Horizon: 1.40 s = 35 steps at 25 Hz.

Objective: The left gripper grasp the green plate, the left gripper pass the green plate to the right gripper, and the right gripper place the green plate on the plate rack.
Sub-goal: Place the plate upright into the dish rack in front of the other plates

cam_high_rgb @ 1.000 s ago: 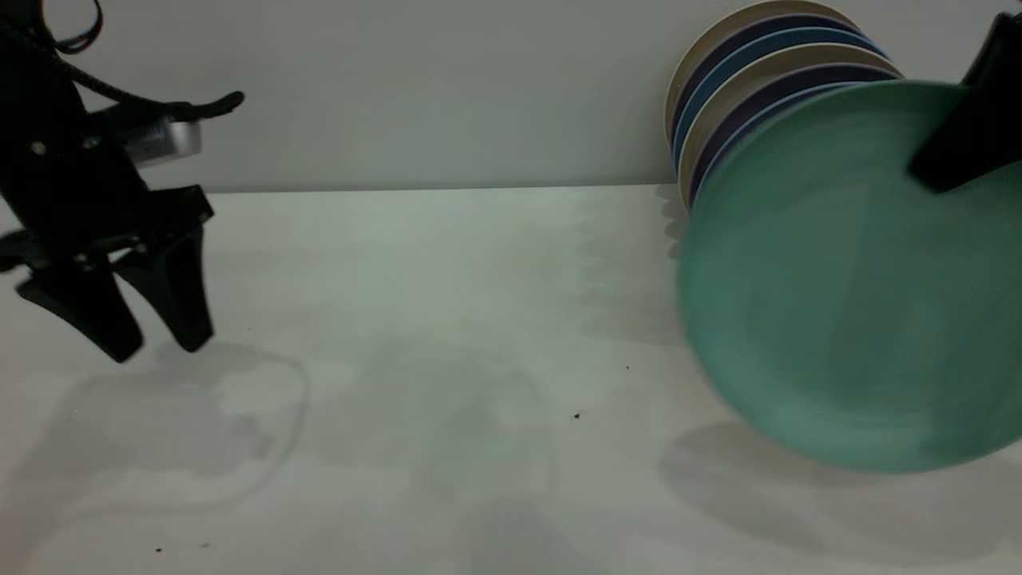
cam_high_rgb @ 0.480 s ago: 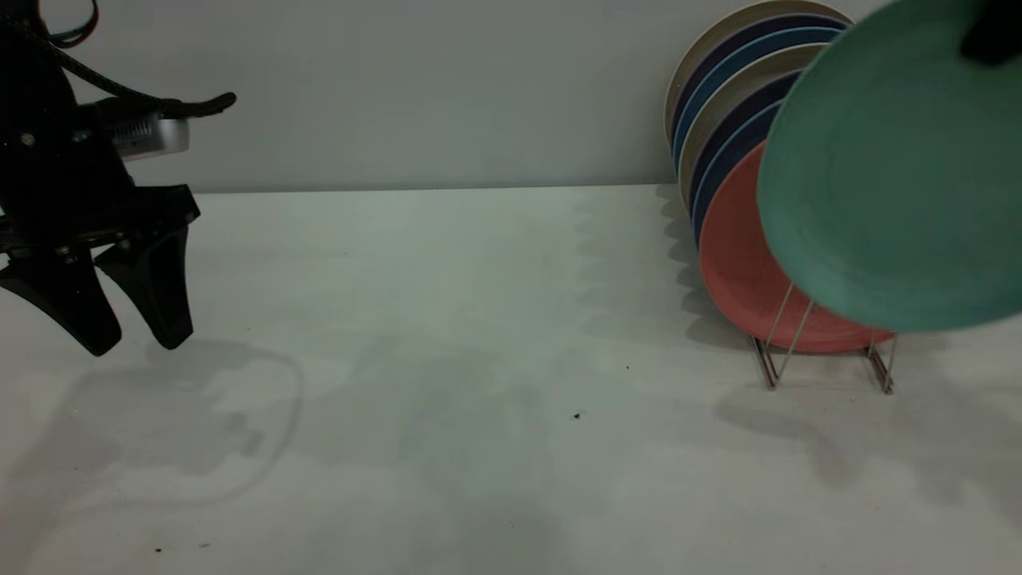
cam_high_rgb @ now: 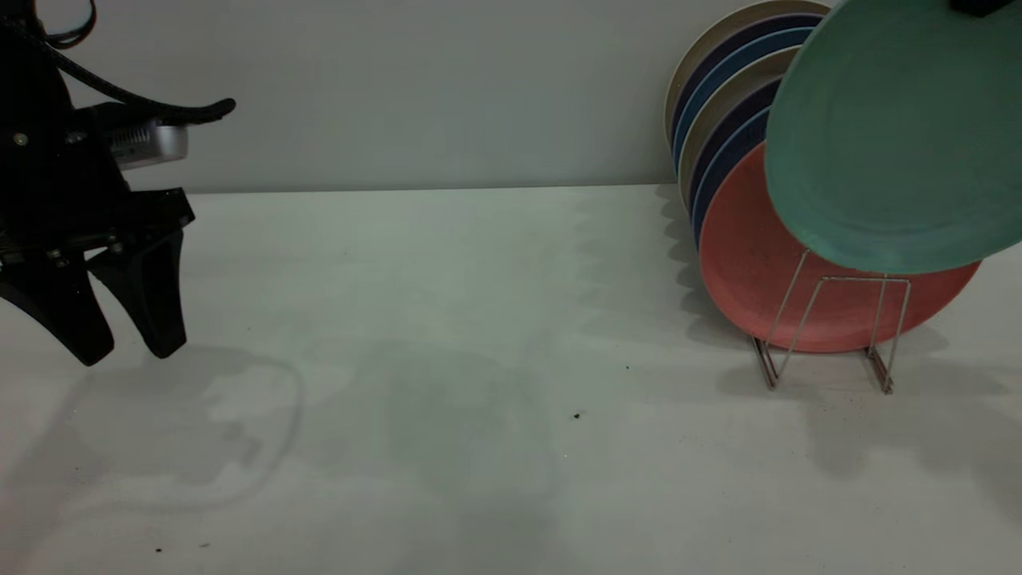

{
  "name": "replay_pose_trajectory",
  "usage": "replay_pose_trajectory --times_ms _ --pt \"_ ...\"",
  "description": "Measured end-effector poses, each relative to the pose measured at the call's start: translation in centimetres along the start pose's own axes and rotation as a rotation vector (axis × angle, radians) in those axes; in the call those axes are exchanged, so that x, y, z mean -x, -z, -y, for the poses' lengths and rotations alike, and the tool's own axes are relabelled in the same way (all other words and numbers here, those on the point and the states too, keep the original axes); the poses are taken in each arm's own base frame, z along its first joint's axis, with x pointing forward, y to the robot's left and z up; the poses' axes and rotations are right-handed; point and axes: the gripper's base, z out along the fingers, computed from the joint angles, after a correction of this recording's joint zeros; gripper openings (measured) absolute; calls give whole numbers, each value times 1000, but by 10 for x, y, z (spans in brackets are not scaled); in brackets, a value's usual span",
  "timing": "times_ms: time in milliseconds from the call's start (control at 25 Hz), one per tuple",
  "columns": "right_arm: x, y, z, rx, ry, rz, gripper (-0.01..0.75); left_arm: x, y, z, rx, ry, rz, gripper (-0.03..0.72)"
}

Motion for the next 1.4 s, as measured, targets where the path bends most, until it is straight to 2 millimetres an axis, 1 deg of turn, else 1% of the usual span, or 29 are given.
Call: replay_pose_trajectory --times_ms 120,320,520,1000,1400 --pt "-1 -5 4 2 2 1 89 0 0 0 0 0 0 590" --pt "2 -9 16 19 3 15 89 0 0 0 0 0 -2 590" --pt "1 -20 24 34 -34 18 89 0 0 0 0 0 -2 590" --pt "-9 -42 22 51 -91 -32 89 -1 0 -4 40 -23 -12 590" --pt "-9 -43 24 31 -131 -32 89 -1 0 -4 43 -24 -8 590"
